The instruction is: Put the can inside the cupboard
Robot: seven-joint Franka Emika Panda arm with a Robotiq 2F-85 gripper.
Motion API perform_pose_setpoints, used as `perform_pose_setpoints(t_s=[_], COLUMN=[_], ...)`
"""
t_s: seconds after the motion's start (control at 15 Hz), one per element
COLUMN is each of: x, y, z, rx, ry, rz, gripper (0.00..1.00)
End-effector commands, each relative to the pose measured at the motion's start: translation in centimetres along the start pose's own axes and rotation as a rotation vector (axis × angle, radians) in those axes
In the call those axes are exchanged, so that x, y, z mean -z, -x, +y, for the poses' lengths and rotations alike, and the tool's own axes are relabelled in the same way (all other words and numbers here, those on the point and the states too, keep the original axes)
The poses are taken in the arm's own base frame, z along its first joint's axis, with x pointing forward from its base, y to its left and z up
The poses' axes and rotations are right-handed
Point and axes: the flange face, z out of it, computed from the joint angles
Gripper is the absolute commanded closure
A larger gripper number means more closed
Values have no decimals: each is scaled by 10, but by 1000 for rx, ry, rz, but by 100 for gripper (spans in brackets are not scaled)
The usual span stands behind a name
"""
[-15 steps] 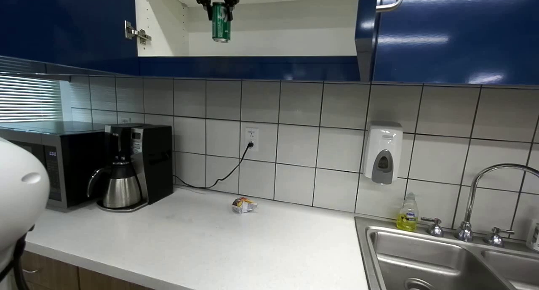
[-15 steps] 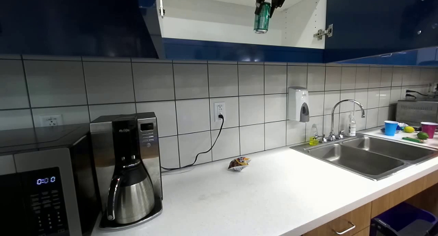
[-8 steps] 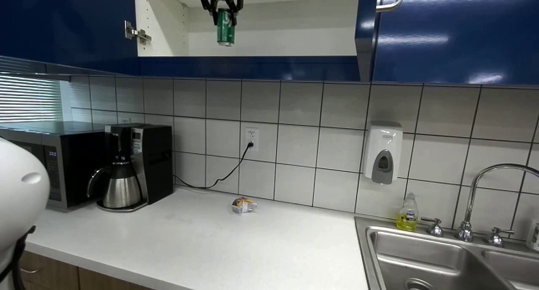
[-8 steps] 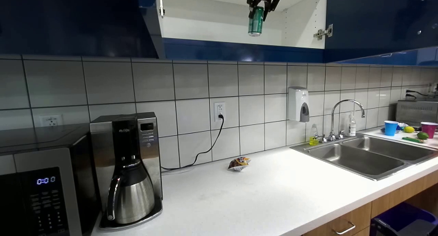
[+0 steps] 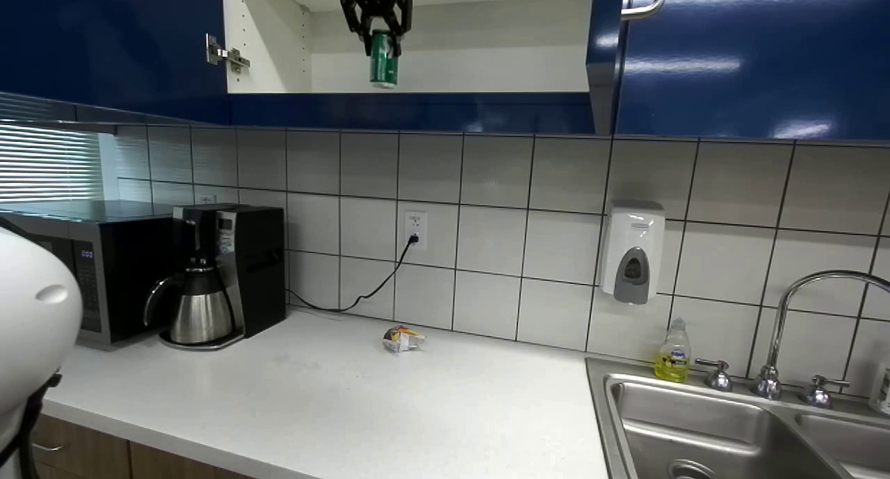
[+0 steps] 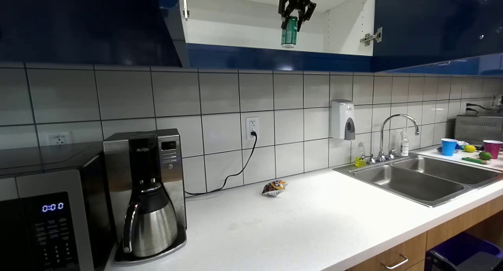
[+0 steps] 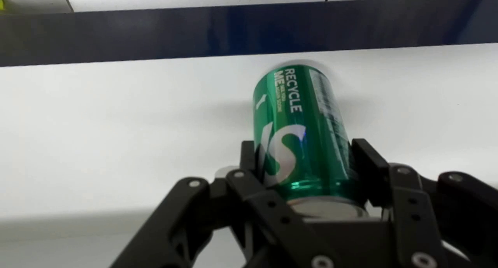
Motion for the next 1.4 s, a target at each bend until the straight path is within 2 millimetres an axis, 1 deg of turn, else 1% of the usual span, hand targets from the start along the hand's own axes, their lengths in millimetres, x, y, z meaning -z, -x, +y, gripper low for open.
perform_pose_setpoints(t_s=[0.0,0.47,0.73,0.8,0.87,1.0,1.33], x=[0,-18,-21,-22,-23,-25,-20], y=[-15,-25,-29,-30,-30,-30,-20], z=[5,9,9,9,10,13,24], rx=[-35,-47,-50,-50,-50,-52,-46], ry=[30,40,44,44,45,44,19], rz=[-12,-47,-53,-57,-58,-60,-85], gripper=[62,62,62,12,10,0,0])
